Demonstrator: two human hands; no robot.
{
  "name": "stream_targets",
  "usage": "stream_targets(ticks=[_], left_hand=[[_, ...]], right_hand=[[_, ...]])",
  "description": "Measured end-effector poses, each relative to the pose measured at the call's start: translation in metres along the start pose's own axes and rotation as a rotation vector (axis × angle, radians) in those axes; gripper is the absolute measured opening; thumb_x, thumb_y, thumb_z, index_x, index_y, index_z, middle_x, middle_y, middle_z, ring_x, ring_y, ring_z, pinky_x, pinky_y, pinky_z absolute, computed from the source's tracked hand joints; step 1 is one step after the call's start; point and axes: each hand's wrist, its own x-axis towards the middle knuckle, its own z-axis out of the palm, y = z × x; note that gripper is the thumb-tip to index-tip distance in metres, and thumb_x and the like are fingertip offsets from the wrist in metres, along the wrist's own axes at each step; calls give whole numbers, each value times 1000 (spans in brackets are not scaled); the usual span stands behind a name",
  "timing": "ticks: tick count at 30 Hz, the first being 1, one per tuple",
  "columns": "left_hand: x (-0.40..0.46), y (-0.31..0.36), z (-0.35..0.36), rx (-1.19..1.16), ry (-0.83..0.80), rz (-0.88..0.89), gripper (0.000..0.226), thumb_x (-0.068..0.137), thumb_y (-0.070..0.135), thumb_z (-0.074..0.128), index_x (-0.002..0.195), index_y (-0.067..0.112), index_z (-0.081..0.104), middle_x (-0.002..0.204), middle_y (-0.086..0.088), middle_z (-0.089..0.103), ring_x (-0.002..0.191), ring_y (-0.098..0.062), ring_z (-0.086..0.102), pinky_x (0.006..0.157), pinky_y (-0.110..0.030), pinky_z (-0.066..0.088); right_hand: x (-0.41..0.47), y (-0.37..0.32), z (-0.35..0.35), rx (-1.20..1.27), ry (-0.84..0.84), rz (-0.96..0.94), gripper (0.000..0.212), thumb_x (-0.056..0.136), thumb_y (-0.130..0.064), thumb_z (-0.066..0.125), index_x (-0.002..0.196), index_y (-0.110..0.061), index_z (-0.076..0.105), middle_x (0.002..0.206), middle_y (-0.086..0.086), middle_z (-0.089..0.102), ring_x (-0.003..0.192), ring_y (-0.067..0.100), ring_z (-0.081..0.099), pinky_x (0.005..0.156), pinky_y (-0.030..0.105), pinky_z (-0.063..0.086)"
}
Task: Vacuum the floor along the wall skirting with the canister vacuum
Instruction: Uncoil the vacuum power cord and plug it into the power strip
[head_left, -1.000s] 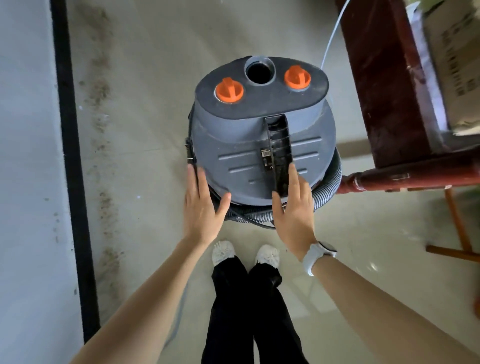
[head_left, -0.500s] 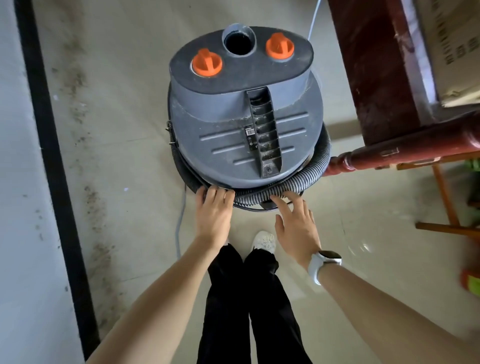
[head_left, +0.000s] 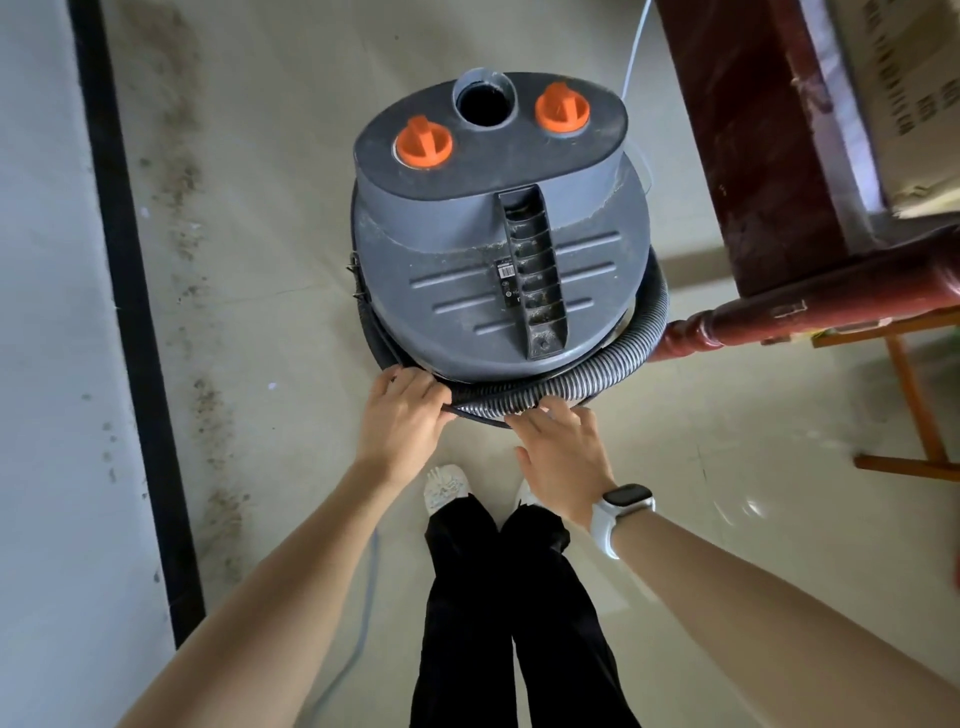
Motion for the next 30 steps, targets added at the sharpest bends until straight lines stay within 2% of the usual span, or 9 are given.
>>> stream_targets(ticks=[5,8,11,13,15,20,24,27,30], left_hand=[[-8,17,12,-264,-16,-307,25,74,6,76,97,6,65,125,-24,51,111,-43,55,83,-48,54],[-4,38,14,-475,-4,-476,39,86,1,58,124,4,52,151,-22,24,124,-37,47,84,-40,52],[-9,51,14,-592,-3,-560,57,90,0,53,142,6,31,157,-14,11,129,-28,46,87,-24,42],[-11,51,16,-663,-21,-639,66,90,1,54,147,4,19,154,-13,22,134,-24,40,94,-14,31],[-13,48,22,-594,-49,-641,56,88,2,58,139,1,35,141,-16,39,131,-28,40,98,-18,28],[-9,36,36,-414,-73,-556,17,76,5,74,87,-1,63,106,-21,52,103,-37,51,77,-41,46],[-21,37,38,-315,10,-425,18,71,7,73,74,3,56,77,-14,57,69,-35,60,55,-34,48],[-27,42,36,-312,-79,-433,37,57,10,86,81,4,59,80,-12,59,70,-34,62,57,-34,49],[-16,39,37,-188,-71,-435,46,42,21,93,70,9,58,71,-9,58,62,-30,60,53,-32,48]], right_hand=[[6,9,-1,85,148,32,18,66,-11,81,78,-16,69,68,-1,61,67,22,59,65,30,46],[8,17,-3,247,207,29,7,76,-5,66,82,-8,66,68,5,58,56,25,56,61,31,47],[13,18,-7,293,182,60,14,83,-13,54,84,-6,66,69,6,59,52,25,56,57,32,50],[15,20,-9,326,176,95,28,87,-21,43,86,-6,67,72,6,61,55,26,58,60,31,50],[15,22,-12,363,161,96,32,88,-23,40,87,-5,67,74,7,62,58,28,60,62,32,50],[15,25,-18,385,124,87,33,87,-23,40,86,-5,67,75,8,63,57,29,60,62,34,51],[15,29,-19,367,102,84,23,86,-17,46,84,-5,66,75,7,62,59,29,60,63,35,50],[13,26,-18,359,102,112,11,80,-9,56,84,-5,66,75,8,62,62,30,61,64,39,52],[14,25,-21,357,142,106,15,83,-12,54,83,-3,67,75,10,63,66,33,61,64,38,53]])
